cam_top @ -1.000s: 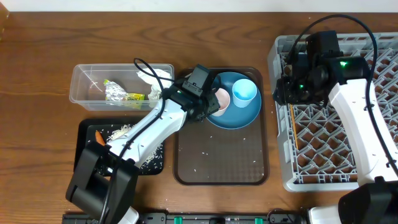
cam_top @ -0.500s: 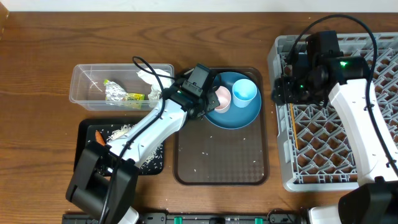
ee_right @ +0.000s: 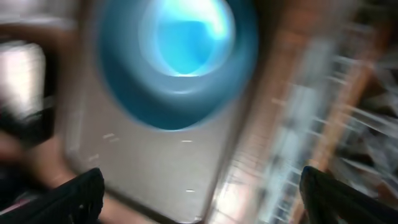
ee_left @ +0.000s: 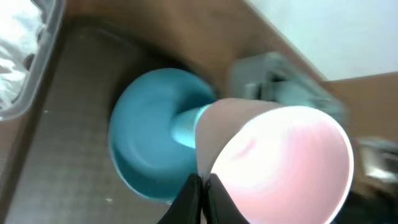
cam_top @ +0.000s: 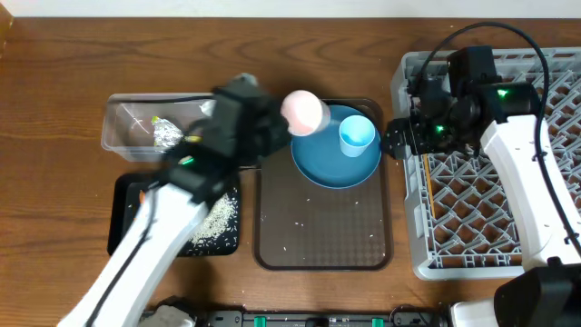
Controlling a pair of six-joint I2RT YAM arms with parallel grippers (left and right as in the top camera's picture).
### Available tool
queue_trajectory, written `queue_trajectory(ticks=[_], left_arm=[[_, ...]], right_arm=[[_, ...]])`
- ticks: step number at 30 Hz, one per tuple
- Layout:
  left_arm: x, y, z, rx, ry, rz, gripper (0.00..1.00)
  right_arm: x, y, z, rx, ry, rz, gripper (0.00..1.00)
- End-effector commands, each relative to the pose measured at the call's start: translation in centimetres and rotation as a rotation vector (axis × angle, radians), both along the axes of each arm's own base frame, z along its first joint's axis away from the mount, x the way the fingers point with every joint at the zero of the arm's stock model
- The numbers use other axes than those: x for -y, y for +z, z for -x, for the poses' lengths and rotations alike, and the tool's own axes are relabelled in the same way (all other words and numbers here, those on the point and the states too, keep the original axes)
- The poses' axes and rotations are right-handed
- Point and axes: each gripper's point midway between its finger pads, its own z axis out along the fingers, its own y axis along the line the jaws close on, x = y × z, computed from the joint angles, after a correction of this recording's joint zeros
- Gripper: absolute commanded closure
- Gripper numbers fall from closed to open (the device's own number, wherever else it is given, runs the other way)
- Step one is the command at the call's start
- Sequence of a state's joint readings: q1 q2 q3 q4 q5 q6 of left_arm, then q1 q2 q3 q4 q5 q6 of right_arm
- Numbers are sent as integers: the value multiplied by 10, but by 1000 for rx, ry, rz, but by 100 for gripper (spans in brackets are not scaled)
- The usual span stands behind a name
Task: Sort waste into correct bins and load items into the dishwasher rack
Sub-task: 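Grasp the pink cup on the blue plate with the left gripper and lift, then bring the pink cup to the right gripper and close the right gripper on it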
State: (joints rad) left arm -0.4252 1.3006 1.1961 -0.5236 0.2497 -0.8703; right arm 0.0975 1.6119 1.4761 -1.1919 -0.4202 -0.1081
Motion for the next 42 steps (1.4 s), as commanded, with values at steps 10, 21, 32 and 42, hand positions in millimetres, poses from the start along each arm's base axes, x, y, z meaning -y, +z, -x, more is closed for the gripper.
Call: queue_trajectory(ticks=[10, 21, 32, 42], left_arm=[[33, 88, 62, -43, -570, 566, 94], [57, 80, 71, -77, -642, 567, 94], [58, 83, 69, -55, -646, 565, 94], [56, 79, 62, -44, -608, 539, 94]], right_arm=[[-32, 117, 32, 390, 389, -814, 1], [-55, 145, 42, 485, 478, -964, 1], [-89, 144, 62, 470, 614, -986, 8], [-90, 149, 62, 480, 612, -1013, 49]])
